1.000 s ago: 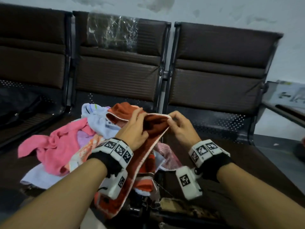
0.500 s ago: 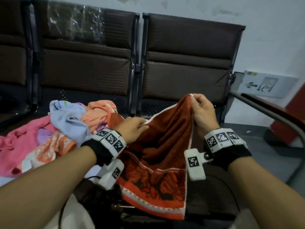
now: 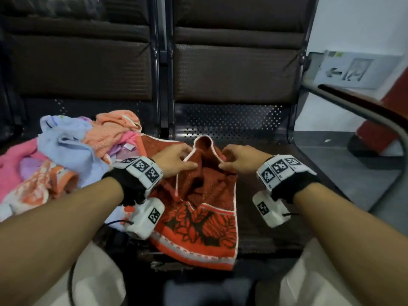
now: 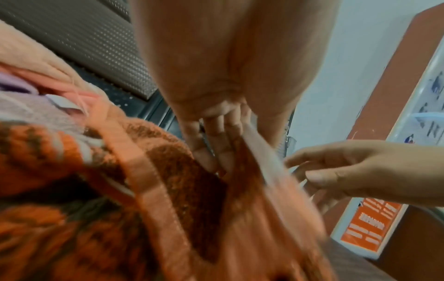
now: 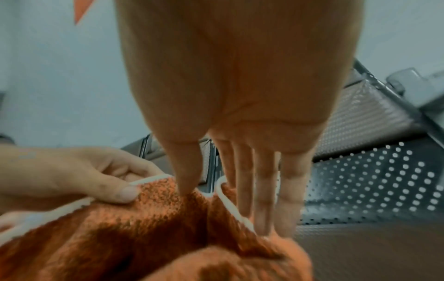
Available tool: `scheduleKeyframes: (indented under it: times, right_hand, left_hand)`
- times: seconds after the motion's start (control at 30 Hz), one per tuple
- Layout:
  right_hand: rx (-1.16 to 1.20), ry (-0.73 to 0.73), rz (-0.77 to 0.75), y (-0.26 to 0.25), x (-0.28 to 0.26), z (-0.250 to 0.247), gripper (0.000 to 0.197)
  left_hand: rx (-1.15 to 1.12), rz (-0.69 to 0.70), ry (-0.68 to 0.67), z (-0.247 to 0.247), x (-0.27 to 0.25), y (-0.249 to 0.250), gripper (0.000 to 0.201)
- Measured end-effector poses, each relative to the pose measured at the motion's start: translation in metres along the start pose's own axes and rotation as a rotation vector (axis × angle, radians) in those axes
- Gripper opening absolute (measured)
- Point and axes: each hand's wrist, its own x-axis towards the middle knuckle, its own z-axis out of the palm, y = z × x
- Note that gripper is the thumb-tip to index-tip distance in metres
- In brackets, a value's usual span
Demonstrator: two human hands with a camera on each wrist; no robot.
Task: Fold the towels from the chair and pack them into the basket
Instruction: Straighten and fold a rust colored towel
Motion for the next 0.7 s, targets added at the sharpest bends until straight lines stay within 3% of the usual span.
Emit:
scheduleKeyframes:
  times: [0.13, 0.27, 0.43, 0.6, 0.7]
  right_hand:
    - [-0.142, -0.212, 0.020, 0.003, -0.015, 0.006, 0.035]
    - [-0.218, -0.416, 0.013, -0.009, -0.027, 0.023, 0.058]
    - [-0.330, -0.433, 0.089, -0.006, -0.046, 0.043, 0.066]
    - [-0.136, -0.318, 0.131, -0.015, -0.046, 0.064, 0.034]
    - [0.149, -0.297, 0.154, -0.025, -0.040, 0.061, 0.026]
  left_hand:
    - [0.242, -0.061, -0.222, 0.007, -0.008, -0.001, 0.029]
    - [0.381, -0.057, -0.185, 0.005, -0.014, 0.005, 0.017]
    - [0.189, -0.028, -0.050, 0.001, -0.012, 0.012, 0.015]
    - [0.204, 0.045, 0.059, -0.011, -0.017, 0.011, 0.014]
    - [0.157, 0.061, 0.150, -0.017, -0.019, 0.013, 0.017]
